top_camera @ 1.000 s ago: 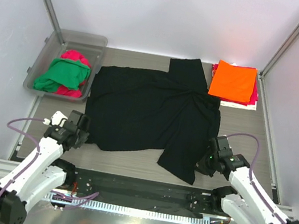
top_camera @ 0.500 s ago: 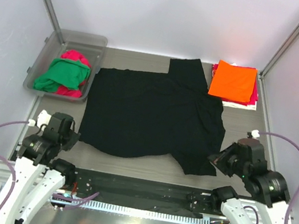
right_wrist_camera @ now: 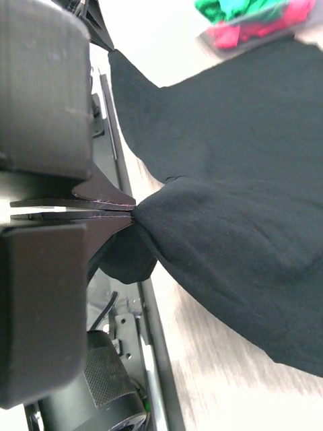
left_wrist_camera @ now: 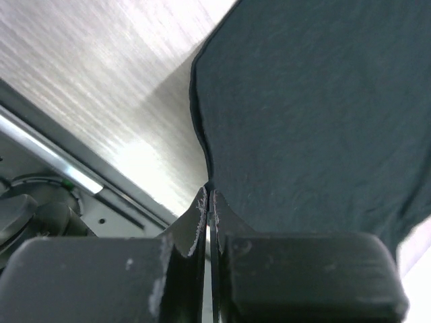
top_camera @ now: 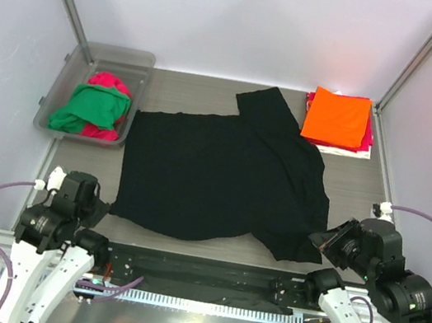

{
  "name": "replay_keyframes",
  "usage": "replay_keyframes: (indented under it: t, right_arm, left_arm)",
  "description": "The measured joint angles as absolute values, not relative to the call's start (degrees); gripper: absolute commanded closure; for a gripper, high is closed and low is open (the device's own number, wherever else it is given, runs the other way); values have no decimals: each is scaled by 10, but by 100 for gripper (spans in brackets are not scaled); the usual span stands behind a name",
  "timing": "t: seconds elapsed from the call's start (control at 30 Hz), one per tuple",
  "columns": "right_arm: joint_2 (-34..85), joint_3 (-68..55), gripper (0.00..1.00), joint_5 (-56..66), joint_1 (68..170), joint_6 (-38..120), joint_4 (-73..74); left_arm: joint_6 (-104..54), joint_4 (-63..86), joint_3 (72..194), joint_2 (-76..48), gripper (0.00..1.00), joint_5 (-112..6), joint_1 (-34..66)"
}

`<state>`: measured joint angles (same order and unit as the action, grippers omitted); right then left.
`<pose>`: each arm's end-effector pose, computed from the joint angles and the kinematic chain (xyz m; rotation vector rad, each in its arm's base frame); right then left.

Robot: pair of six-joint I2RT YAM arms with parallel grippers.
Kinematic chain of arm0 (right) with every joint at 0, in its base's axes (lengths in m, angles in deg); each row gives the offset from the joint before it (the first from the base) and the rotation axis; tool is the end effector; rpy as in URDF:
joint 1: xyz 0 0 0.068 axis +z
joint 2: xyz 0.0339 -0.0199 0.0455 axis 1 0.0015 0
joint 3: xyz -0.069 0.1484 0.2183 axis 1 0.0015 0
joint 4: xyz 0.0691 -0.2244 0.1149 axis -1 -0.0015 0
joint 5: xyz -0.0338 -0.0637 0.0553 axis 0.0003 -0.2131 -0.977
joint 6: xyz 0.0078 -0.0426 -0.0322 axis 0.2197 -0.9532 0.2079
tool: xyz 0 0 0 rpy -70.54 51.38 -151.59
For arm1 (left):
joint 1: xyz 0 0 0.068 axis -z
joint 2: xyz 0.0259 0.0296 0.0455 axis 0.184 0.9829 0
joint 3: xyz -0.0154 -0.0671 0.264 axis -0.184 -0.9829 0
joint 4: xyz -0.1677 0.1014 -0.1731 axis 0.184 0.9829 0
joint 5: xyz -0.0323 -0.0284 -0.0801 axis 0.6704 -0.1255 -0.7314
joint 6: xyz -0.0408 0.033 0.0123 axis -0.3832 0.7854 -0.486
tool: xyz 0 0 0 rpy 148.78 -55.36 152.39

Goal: Fold and stack the t-shirts
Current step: Fold the tshirt

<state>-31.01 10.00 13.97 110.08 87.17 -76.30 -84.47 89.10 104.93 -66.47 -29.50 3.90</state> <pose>0.0273 0.0090 0.3371 0.6889 2.3010 0.5989 0.0476 -0.0028 0.2716 -1.2759 2.1535 -0.2975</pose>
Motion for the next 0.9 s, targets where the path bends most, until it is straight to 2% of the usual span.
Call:
replay_keyframes:
  t: [0.17,0.43,0.9]
  right_arm:
    - [-264,107,99,141,1101,864,-760]
    - [-89,86,99,167,1101,819,-692]
    - [240,-89,99,194,1059,706,-579]
  left_arm:
    - [-817,868,1036,-594,100,-307,39]
    - [-761,797,1081,-434,100,-292,39]
    - [-662,664,1166,-188,100,-286,-58]
